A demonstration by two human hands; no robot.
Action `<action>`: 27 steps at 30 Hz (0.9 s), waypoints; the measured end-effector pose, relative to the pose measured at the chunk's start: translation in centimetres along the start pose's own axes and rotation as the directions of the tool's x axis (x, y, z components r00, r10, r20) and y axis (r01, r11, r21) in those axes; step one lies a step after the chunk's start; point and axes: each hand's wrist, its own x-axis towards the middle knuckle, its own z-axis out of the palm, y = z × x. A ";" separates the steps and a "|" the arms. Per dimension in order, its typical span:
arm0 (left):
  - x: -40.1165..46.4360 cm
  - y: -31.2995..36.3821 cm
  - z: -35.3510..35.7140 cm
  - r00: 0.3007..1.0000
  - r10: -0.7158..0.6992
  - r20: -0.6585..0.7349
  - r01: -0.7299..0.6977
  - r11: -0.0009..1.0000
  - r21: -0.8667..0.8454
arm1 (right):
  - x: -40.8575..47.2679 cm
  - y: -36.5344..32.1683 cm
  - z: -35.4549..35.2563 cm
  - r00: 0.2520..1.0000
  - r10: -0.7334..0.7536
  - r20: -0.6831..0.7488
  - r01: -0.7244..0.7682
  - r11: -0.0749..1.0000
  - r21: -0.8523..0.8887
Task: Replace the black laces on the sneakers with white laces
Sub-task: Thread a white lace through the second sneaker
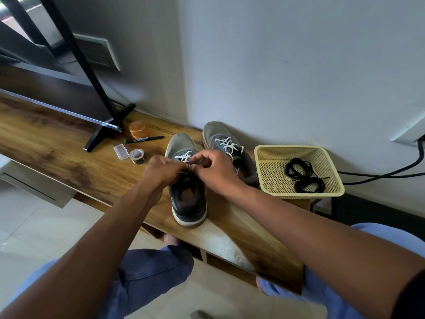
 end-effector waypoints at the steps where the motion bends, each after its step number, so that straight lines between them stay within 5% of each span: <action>1: 0.0 0.0 0.0 1.000 0.004 0.002 -0.004 1.000 -0.005 | 0.1 0.1 0.0 1.000 -0.011 -0.003 0.011 1.000 -0.008; 10: -1.0 0.4 -1.1 0.983 0.141 0.115 -0.154 0.980 0.123 | 0.9 0.0 0.5 1.000 -0.017 0.007 0.017 0.997 -0.078; 18: -2.3 1.1 -1.4 0.895 0.413 0.166 -0.439 0.758 0.482 | 0.8 0.7 0.3 0.998 0.003 0.059 0.003 0.995 -0.100; 22: -2.0 1.1 -1.3 0.902 0.395 0.175 -0.415 0.680 0.604 | 1.0 -0.1 -0.3 0.997 -0.059 -0.059 0.054 0.995 -0.083; 27: -2.0 1.0 -1.5 0.916 0.374 0.149 -0.372 0.646 0.666 | 2.0 -3.7 -2.1 0.995 0.018 -0.095 0.019 0.925 0.379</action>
